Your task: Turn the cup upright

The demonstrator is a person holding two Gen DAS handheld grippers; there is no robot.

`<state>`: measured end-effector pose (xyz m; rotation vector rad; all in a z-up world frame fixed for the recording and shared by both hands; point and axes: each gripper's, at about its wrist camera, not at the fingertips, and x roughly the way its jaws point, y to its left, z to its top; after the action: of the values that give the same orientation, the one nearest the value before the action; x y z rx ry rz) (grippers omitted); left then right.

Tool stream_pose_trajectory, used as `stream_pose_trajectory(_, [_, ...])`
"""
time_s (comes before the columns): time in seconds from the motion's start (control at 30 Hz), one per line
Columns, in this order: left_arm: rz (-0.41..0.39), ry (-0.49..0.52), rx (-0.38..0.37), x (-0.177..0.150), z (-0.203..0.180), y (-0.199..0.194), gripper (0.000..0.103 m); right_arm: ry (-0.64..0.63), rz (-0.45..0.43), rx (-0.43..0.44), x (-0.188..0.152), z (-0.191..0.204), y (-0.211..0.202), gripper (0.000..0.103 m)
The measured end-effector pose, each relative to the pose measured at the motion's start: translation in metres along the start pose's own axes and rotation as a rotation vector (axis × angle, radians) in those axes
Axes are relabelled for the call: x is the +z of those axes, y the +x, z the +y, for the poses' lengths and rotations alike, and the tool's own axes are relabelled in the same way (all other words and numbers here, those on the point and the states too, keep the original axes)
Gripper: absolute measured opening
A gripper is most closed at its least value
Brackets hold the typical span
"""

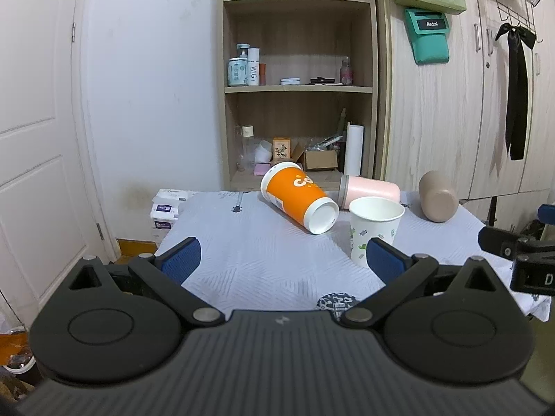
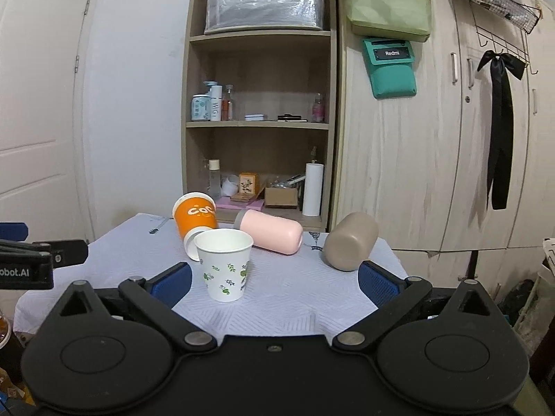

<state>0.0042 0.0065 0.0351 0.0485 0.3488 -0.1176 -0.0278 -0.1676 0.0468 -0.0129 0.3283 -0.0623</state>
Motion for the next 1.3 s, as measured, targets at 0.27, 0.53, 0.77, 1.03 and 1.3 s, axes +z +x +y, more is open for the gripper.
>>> stream_pose_trajectory(0.27, [0.023, 0.006, 0.018, -0.002, 0.001, 0.005, 0.103, -0.009, 0.006, -0.010, 0.000, 0.005, 0.000, 0.103])
stream_pose_trajectory(0.53, [0.041, 0.023, 0.051, -0.006, 0.000, 0.008, 0.103, -0.012, 0.009, -0.015, -0.001, 0.007, -0.001, 0.103])
stream_pose_trajectory(0.77, [0.050, 0.020, 0.056, -0.006, 0.001, 0.008, 0.103, -0.005, 0.016, -0.032, -0.002, 0.005, -0.001, 0.103])
stream_pose_trajectory(1.03, [0.064, 0.024, 0.072, -0.008, 0.001, 0.012, 0.103, 0.001, 0.020, -0.058, -0.003, 0.005, -0.002, 0.103])
stream_pose_trajectory(1.3, [0.082, 0.042, 0.106, -0.011, -0.002, 0.018, 0.103, 0.008, 0.024, -0.078, -0.001, 0.006, -0.004, 0.103])
